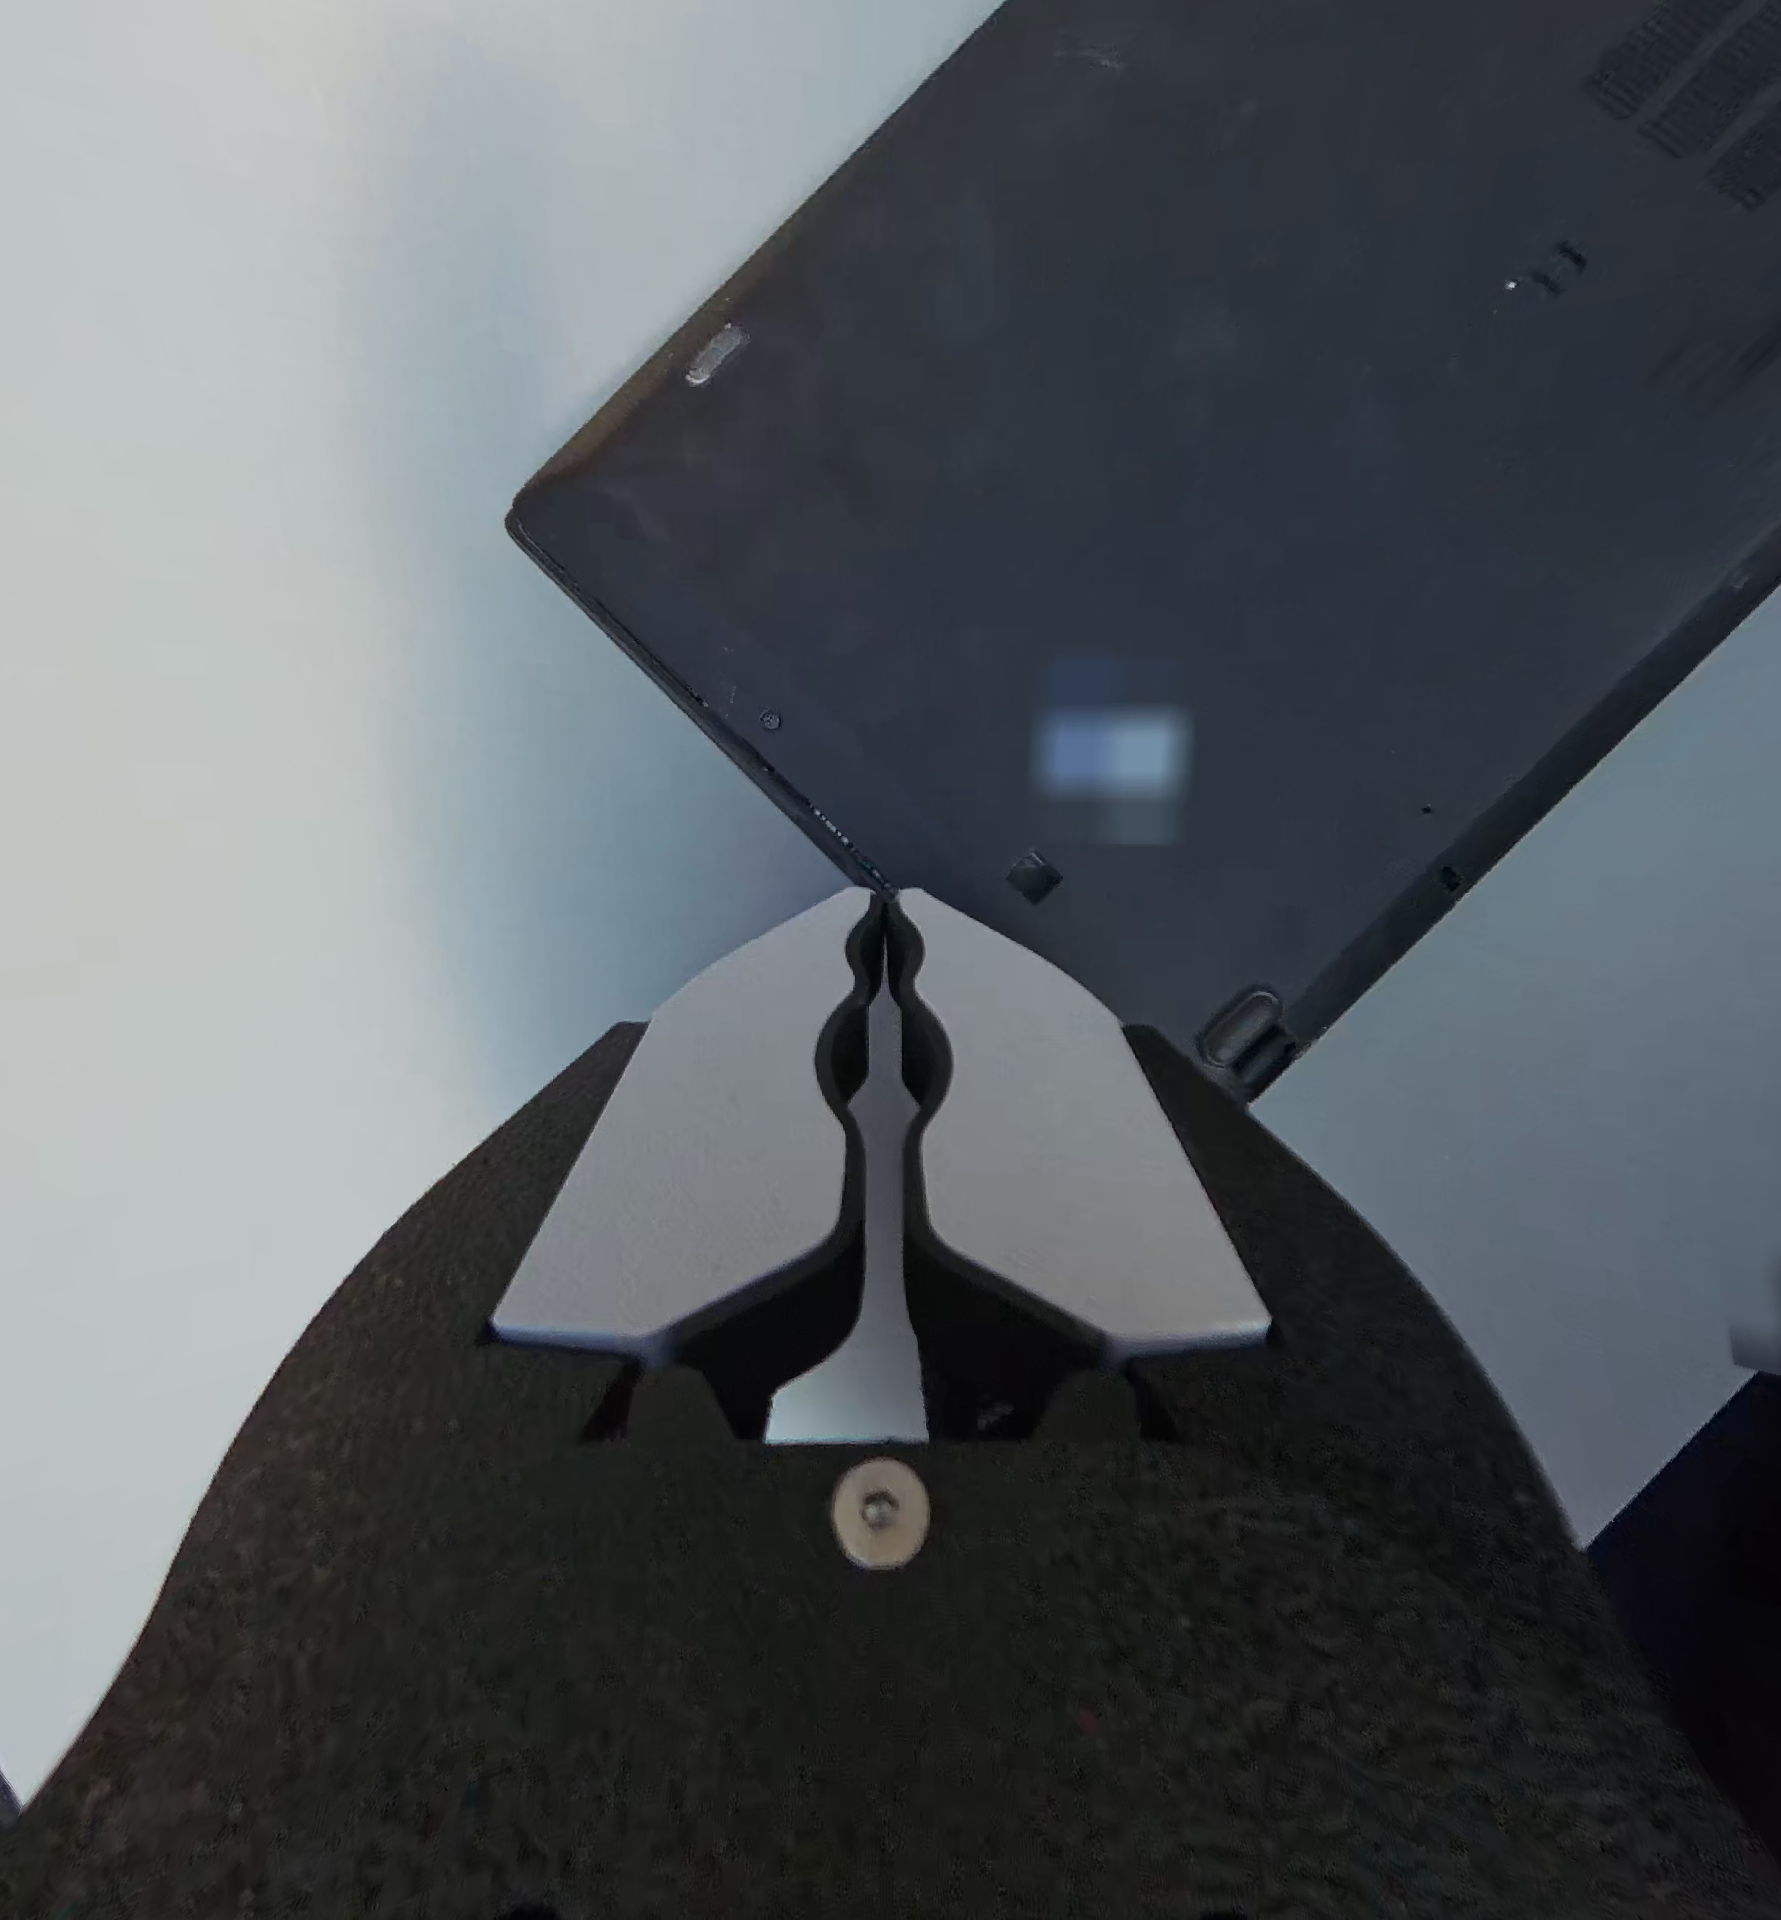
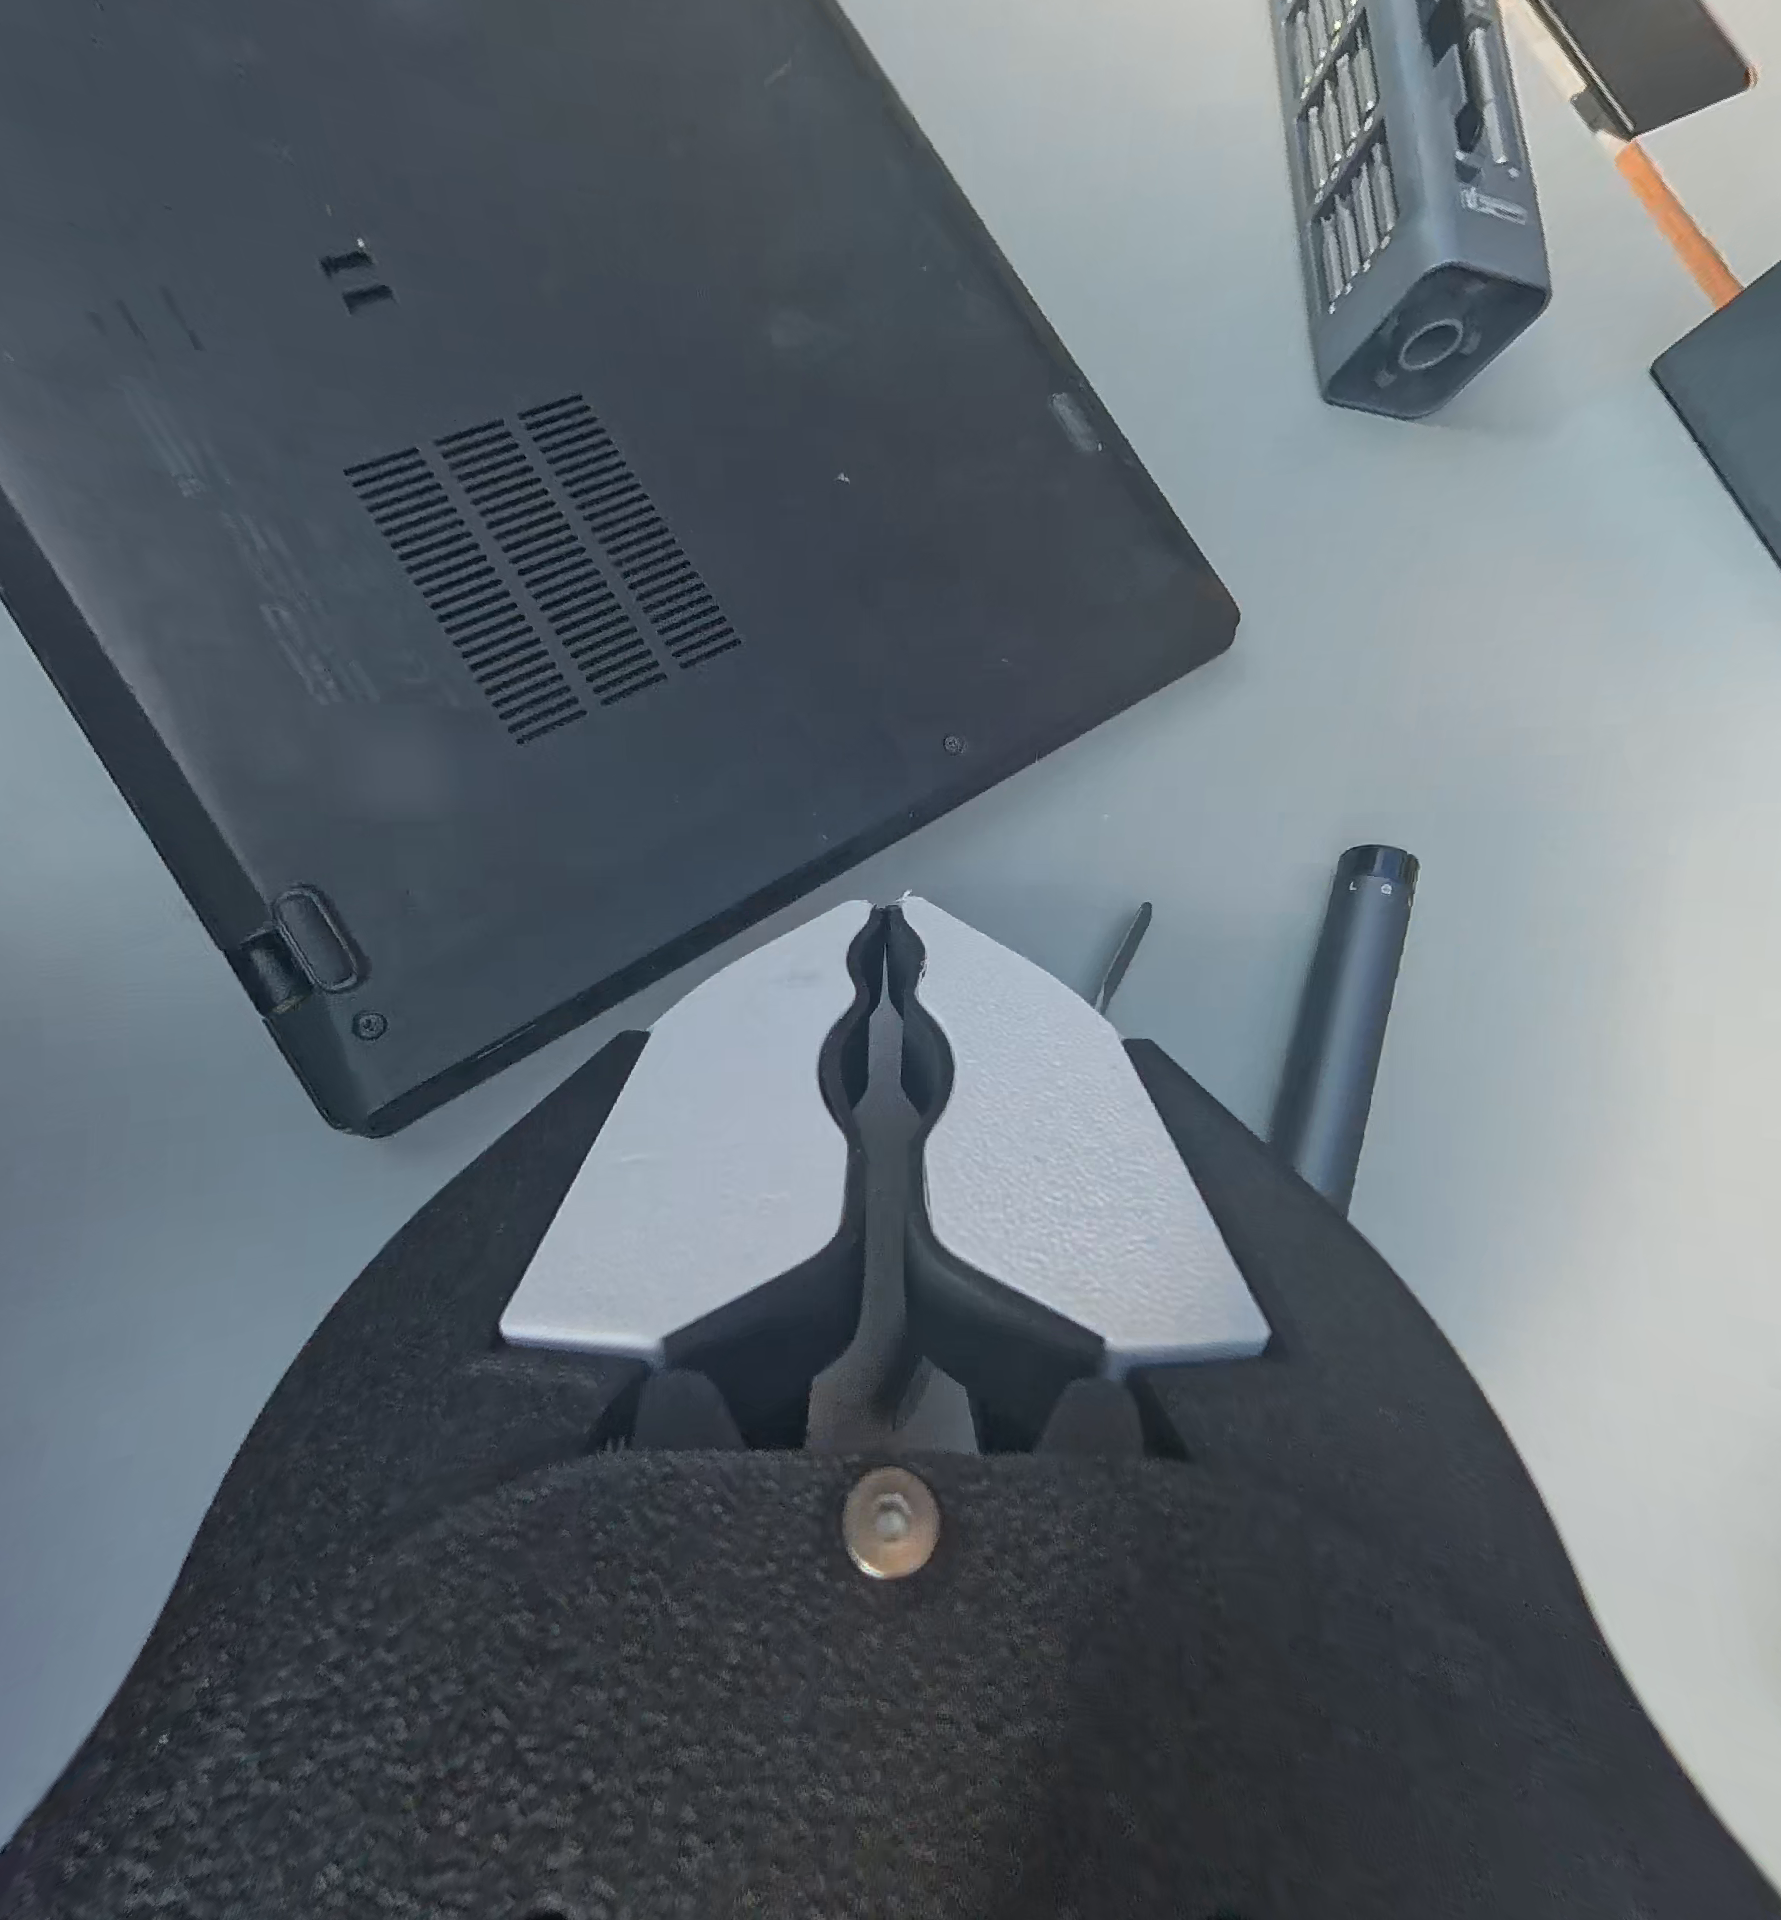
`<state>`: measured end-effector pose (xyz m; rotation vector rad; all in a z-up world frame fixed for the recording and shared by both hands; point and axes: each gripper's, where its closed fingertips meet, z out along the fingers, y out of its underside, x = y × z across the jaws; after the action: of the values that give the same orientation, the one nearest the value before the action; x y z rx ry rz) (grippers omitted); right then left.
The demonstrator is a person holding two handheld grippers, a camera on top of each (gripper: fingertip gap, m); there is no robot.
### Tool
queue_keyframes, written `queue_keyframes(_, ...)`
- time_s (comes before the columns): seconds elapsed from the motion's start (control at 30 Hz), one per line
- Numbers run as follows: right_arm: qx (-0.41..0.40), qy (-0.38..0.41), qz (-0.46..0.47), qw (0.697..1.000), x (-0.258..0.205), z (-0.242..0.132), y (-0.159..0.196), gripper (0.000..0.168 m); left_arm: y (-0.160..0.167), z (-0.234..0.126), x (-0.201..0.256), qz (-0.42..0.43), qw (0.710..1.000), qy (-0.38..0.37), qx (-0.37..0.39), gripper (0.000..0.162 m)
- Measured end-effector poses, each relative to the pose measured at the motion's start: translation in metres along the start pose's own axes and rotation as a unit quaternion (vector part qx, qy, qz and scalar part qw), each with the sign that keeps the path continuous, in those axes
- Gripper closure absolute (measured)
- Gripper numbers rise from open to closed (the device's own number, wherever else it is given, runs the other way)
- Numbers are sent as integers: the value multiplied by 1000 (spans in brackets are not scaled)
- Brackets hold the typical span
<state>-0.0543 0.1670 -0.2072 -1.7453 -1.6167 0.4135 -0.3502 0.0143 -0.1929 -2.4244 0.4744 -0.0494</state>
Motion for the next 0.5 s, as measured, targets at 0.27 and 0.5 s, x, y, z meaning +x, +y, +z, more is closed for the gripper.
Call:
queue_keyframes(0.27,34,-17,138,990,-8,-11,0,168,1,10,-11,-104,991,72,32,162)
queue_keyframes(0.5,0,-18,111,994,-25,1,3,168,20,20,2,-118,991,67,9,162)
